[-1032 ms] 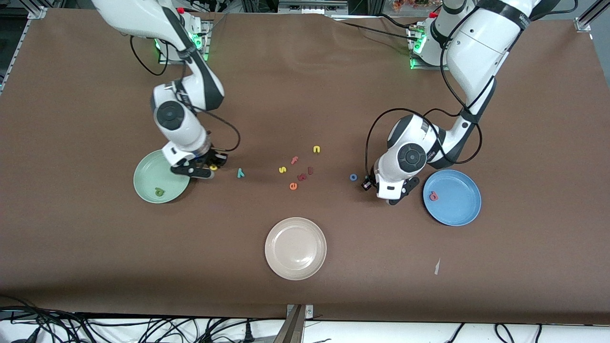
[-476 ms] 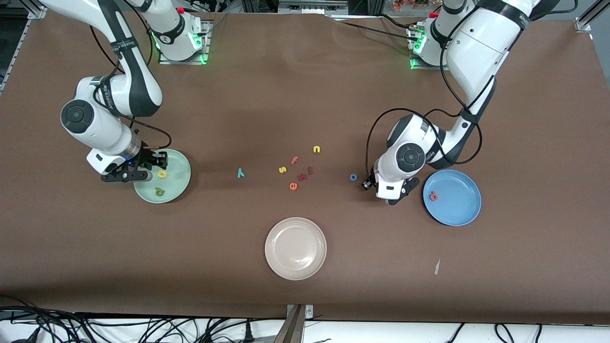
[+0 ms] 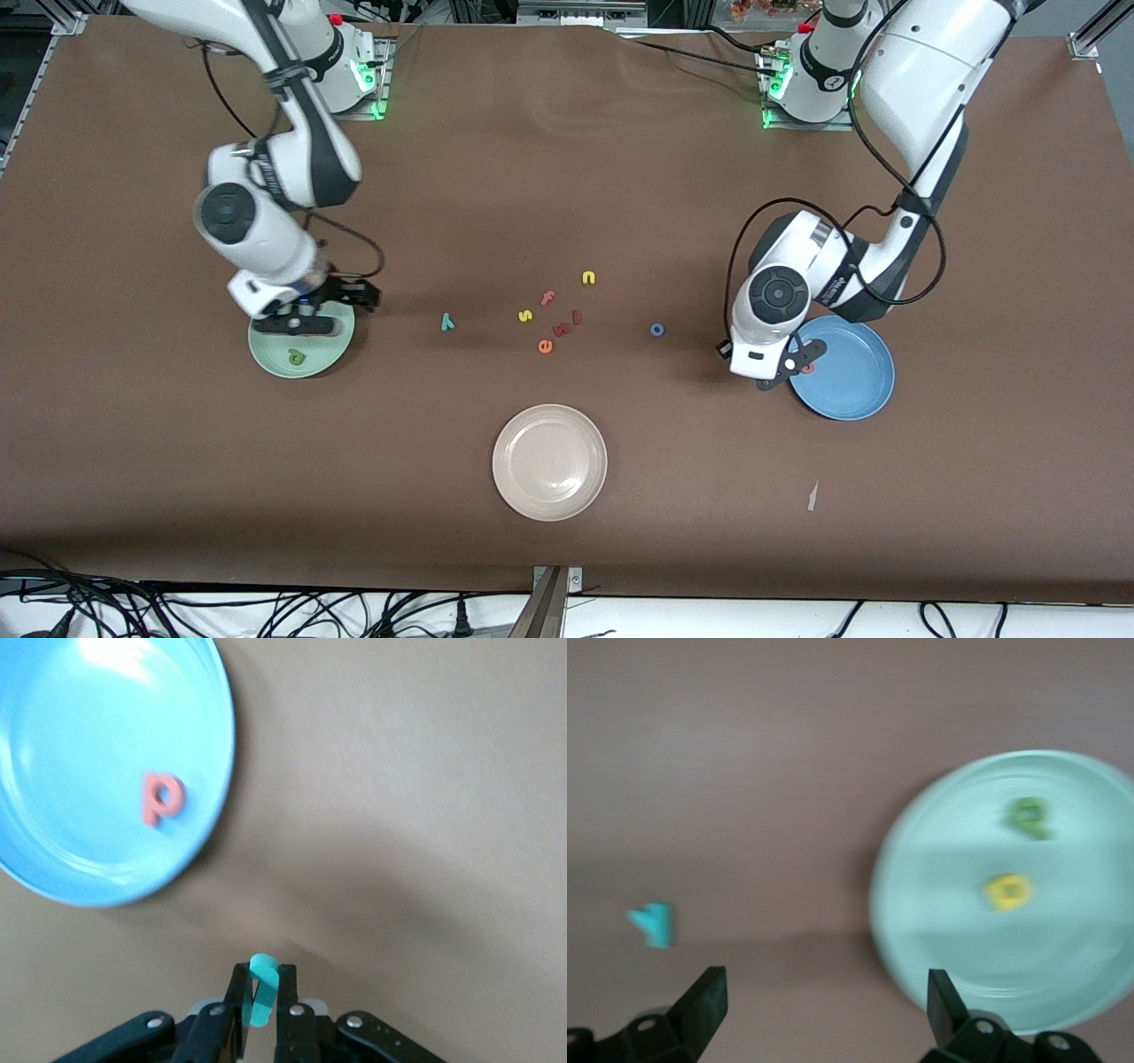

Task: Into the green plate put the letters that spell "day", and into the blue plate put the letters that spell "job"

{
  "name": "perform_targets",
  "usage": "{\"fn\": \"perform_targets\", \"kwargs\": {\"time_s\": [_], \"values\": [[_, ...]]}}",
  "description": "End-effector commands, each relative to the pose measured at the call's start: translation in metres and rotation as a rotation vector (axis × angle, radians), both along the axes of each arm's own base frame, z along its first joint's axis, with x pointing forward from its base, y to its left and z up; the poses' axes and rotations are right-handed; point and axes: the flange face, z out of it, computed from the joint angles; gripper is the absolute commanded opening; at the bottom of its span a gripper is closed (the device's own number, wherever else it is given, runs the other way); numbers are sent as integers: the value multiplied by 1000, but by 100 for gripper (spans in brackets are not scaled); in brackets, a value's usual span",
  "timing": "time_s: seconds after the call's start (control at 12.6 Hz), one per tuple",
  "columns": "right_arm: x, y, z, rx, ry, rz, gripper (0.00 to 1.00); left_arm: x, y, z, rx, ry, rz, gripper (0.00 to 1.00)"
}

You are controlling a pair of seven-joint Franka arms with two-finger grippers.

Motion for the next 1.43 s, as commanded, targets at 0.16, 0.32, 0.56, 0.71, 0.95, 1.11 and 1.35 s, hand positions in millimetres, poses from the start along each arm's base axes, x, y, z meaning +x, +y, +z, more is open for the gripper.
{"fn": "perform_targets", "kwargs": {"time_s": [0.16, 0.32, 0.56, 0.71, 0.95, 1.11, 1.35], "values": [[7, 75, -51, -4, -51, -72, 100, 25, 96, 23, -20, 47, -227, 0], [2, 88, -66, -4, -54, -82, 99, 31, 139, 17, -46, 80, -303, 0], [-5, 102, -84, 1, -65, -91, 96, 26, 176, -17, -109, 157, -386, 0], [-8, 106, -88, 2, -68, -91, 92, 25, 181, -29, -119, 173, -383, 47], [-13, 112, -98, -5, -61, -95, 78, 33, 170, -10, -110, 140, -389, 100], [-14, 113, -100, -9, -59, -89, 61, 38, 147, 10, -111, 109, -420, 100], [-16, 113, -101, -11, -59, -85, 48, 32, 79, 42, -157, 62, -518, 100]]}}
